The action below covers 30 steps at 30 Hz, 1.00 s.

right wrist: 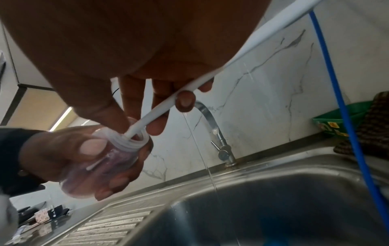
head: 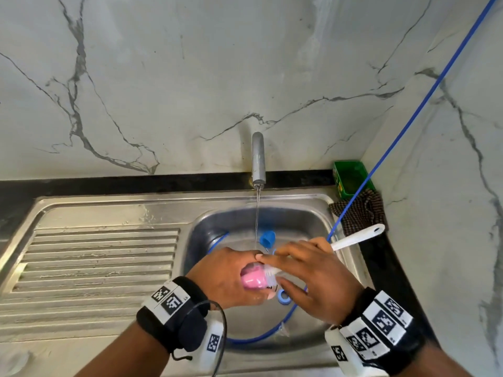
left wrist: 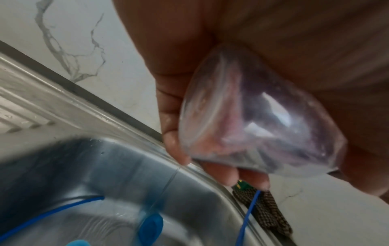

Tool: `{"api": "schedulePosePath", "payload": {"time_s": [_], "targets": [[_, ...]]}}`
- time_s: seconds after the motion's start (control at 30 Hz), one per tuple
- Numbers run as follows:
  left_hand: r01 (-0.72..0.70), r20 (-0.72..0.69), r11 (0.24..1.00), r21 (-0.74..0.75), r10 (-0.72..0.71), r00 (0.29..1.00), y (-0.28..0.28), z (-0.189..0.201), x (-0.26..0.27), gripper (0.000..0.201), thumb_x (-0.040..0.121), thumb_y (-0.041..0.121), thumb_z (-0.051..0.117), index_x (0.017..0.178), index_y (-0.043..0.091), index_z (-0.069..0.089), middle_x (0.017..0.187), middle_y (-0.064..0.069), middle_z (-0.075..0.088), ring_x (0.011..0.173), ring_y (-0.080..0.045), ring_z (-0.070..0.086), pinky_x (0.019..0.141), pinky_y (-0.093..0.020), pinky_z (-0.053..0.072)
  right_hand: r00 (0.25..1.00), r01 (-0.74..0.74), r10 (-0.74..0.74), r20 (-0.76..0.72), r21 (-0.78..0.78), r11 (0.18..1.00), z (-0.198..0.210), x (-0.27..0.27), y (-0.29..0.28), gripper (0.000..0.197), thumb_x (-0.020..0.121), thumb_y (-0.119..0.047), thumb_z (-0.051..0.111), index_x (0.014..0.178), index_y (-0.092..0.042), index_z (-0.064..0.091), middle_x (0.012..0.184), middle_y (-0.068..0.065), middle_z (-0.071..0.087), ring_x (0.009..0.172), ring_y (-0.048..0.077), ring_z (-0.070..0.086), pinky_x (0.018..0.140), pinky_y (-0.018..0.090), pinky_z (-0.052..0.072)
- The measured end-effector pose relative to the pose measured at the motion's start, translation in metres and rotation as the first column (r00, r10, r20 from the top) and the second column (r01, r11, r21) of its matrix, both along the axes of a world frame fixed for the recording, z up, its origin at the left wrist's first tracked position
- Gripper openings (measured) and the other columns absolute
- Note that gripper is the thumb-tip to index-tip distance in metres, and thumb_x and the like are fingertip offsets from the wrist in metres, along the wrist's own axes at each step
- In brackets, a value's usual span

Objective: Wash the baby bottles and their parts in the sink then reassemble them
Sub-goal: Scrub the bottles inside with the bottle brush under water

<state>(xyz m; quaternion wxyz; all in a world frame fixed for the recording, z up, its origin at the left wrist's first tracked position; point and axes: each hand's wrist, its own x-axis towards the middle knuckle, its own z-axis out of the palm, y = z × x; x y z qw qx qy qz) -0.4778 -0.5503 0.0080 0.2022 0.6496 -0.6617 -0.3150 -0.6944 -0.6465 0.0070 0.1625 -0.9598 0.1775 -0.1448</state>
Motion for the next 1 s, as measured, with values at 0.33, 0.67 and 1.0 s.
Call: {"api": "schedulePosePath", "payload": {"time_s": [0.33, 0.67, 1.0], "targets": [[-0.213, -0.039, 0.954, 0.212, 0.226, 0.973, -0.018, -0.043, 0.049, 0.052, 0.068, 0.066, 0.079, 0.108, 0.044, 0.054, 0.092, 0.014, 0.069, 0.082, -0.002, 0.067, 0.079, -0.027, 0.056, 0.911, 0.412, -0.412, 0.003, -0.059, 0.909, -0.013, -0.033, -0.056, 0.03, 0.088, -0.055, 0.054, 0.113, -0.051, 0.07, 0.082, -0.016, 0.065, 0.078, 0.008, 0.065, 0.074, 0.036, 0.035], [-0.316, -0.196, 0.934, 0.166, 0.346, 0.918, -0.092, -0.09, 0.033, 0.053, 0.082, 0.033, 0.082, 0.122, 0.031, 0.046, 0.115, 0.01, 0.059, 0.104, -0.01, 0.057, 0.091, -0.022, 0.048, 0.658, 0.721, -0.751, -0.058, 0.337, 0.605, -0.043, -0.039, -0.081, 0.035, 0.101, -0.042, 0.051, 0.132, -0.033, 0.065, 0.117, 0.001, 0.073, 0.107, 0.027, 0.066, 0.086, 0.032, 0.05], [-0.386, -0.246, 0.921, 0.05, 0.386, 0.889, -0.115, -0.098, 0.039, 0.07, 0.065, 0.054, 0.082, 0.125, 0.032, 0.056, 0.119, 0.006, 0.061, 0.11, -0.012, 0.06, 0.096, -0.038, 0.054, 0.61, 0.732, -0.785, -0.111, 0.459, 0.504, -0.053, -0.038, -0.089, 0.036, 0.098, -0.037, 0.059, 0.133, -0.03, 0.065, 0.117, 0.001, 0.074, 0.108, 0.016, 0.066, 0.088, 0.021, 0.043]]}}
